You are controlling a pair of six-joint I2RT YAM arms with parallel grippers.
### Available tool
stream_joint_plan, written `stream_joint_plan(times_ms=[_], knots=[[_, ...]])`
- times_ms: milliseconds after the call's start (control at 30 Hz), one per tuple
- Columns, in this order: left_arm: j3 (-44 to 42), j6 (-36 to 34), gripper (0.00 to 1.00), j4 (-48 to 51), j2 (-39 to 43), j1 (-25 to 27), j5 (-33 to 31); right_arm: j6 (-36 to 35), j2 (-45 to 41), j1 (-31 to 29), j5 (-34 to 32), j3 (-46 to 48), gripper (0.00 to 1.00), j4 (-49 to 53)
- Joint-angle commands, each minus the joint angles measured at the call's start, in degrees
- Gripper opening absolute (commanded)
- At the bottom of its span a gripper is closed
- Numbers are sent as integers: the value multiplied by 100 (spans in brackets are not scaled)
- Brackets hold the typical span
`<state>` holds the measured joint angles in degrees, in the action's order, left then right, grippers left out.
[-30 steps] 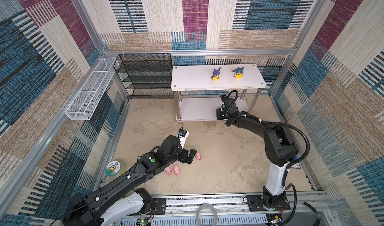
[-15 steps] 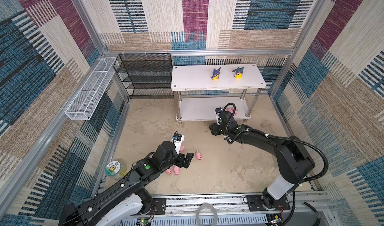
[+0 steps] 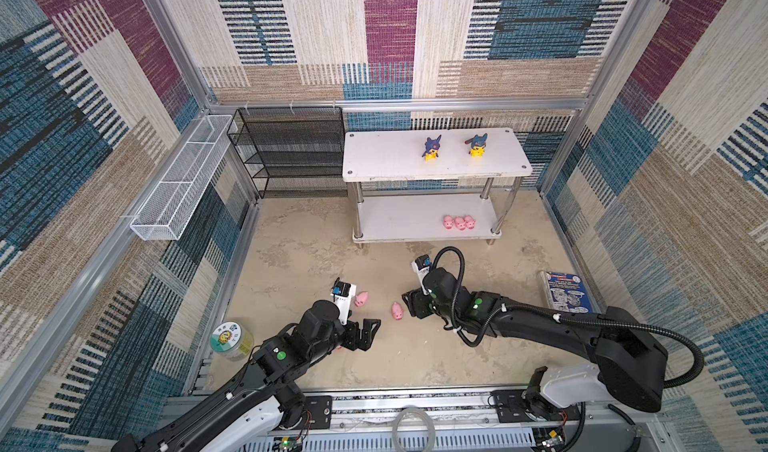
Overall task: Place and organize the plastic toys onto the shelf
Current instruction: 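Move the right gripper down over a pink pig near the left gripper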
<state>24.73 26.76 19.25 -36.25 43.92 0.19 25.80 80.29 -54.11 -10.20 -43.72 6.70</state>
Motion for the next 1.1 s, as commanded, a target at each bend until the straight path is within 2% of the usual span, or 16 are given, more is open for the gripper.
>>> stream_joint_plan(times_ms=[0, 367, 1067], knots=[[-88, 235, 100, 208, 138, -6, -88, 439, 38, -269, -301, 125, 69, -259], [-208, 373, 100, 396, 337, -5, -88, 771, 465, -729, -325, 281, 68, -717], [-215, 242, 100, 188, -38, -2, -194, 574, 1791, -786, -560, -282, 61, -923]])
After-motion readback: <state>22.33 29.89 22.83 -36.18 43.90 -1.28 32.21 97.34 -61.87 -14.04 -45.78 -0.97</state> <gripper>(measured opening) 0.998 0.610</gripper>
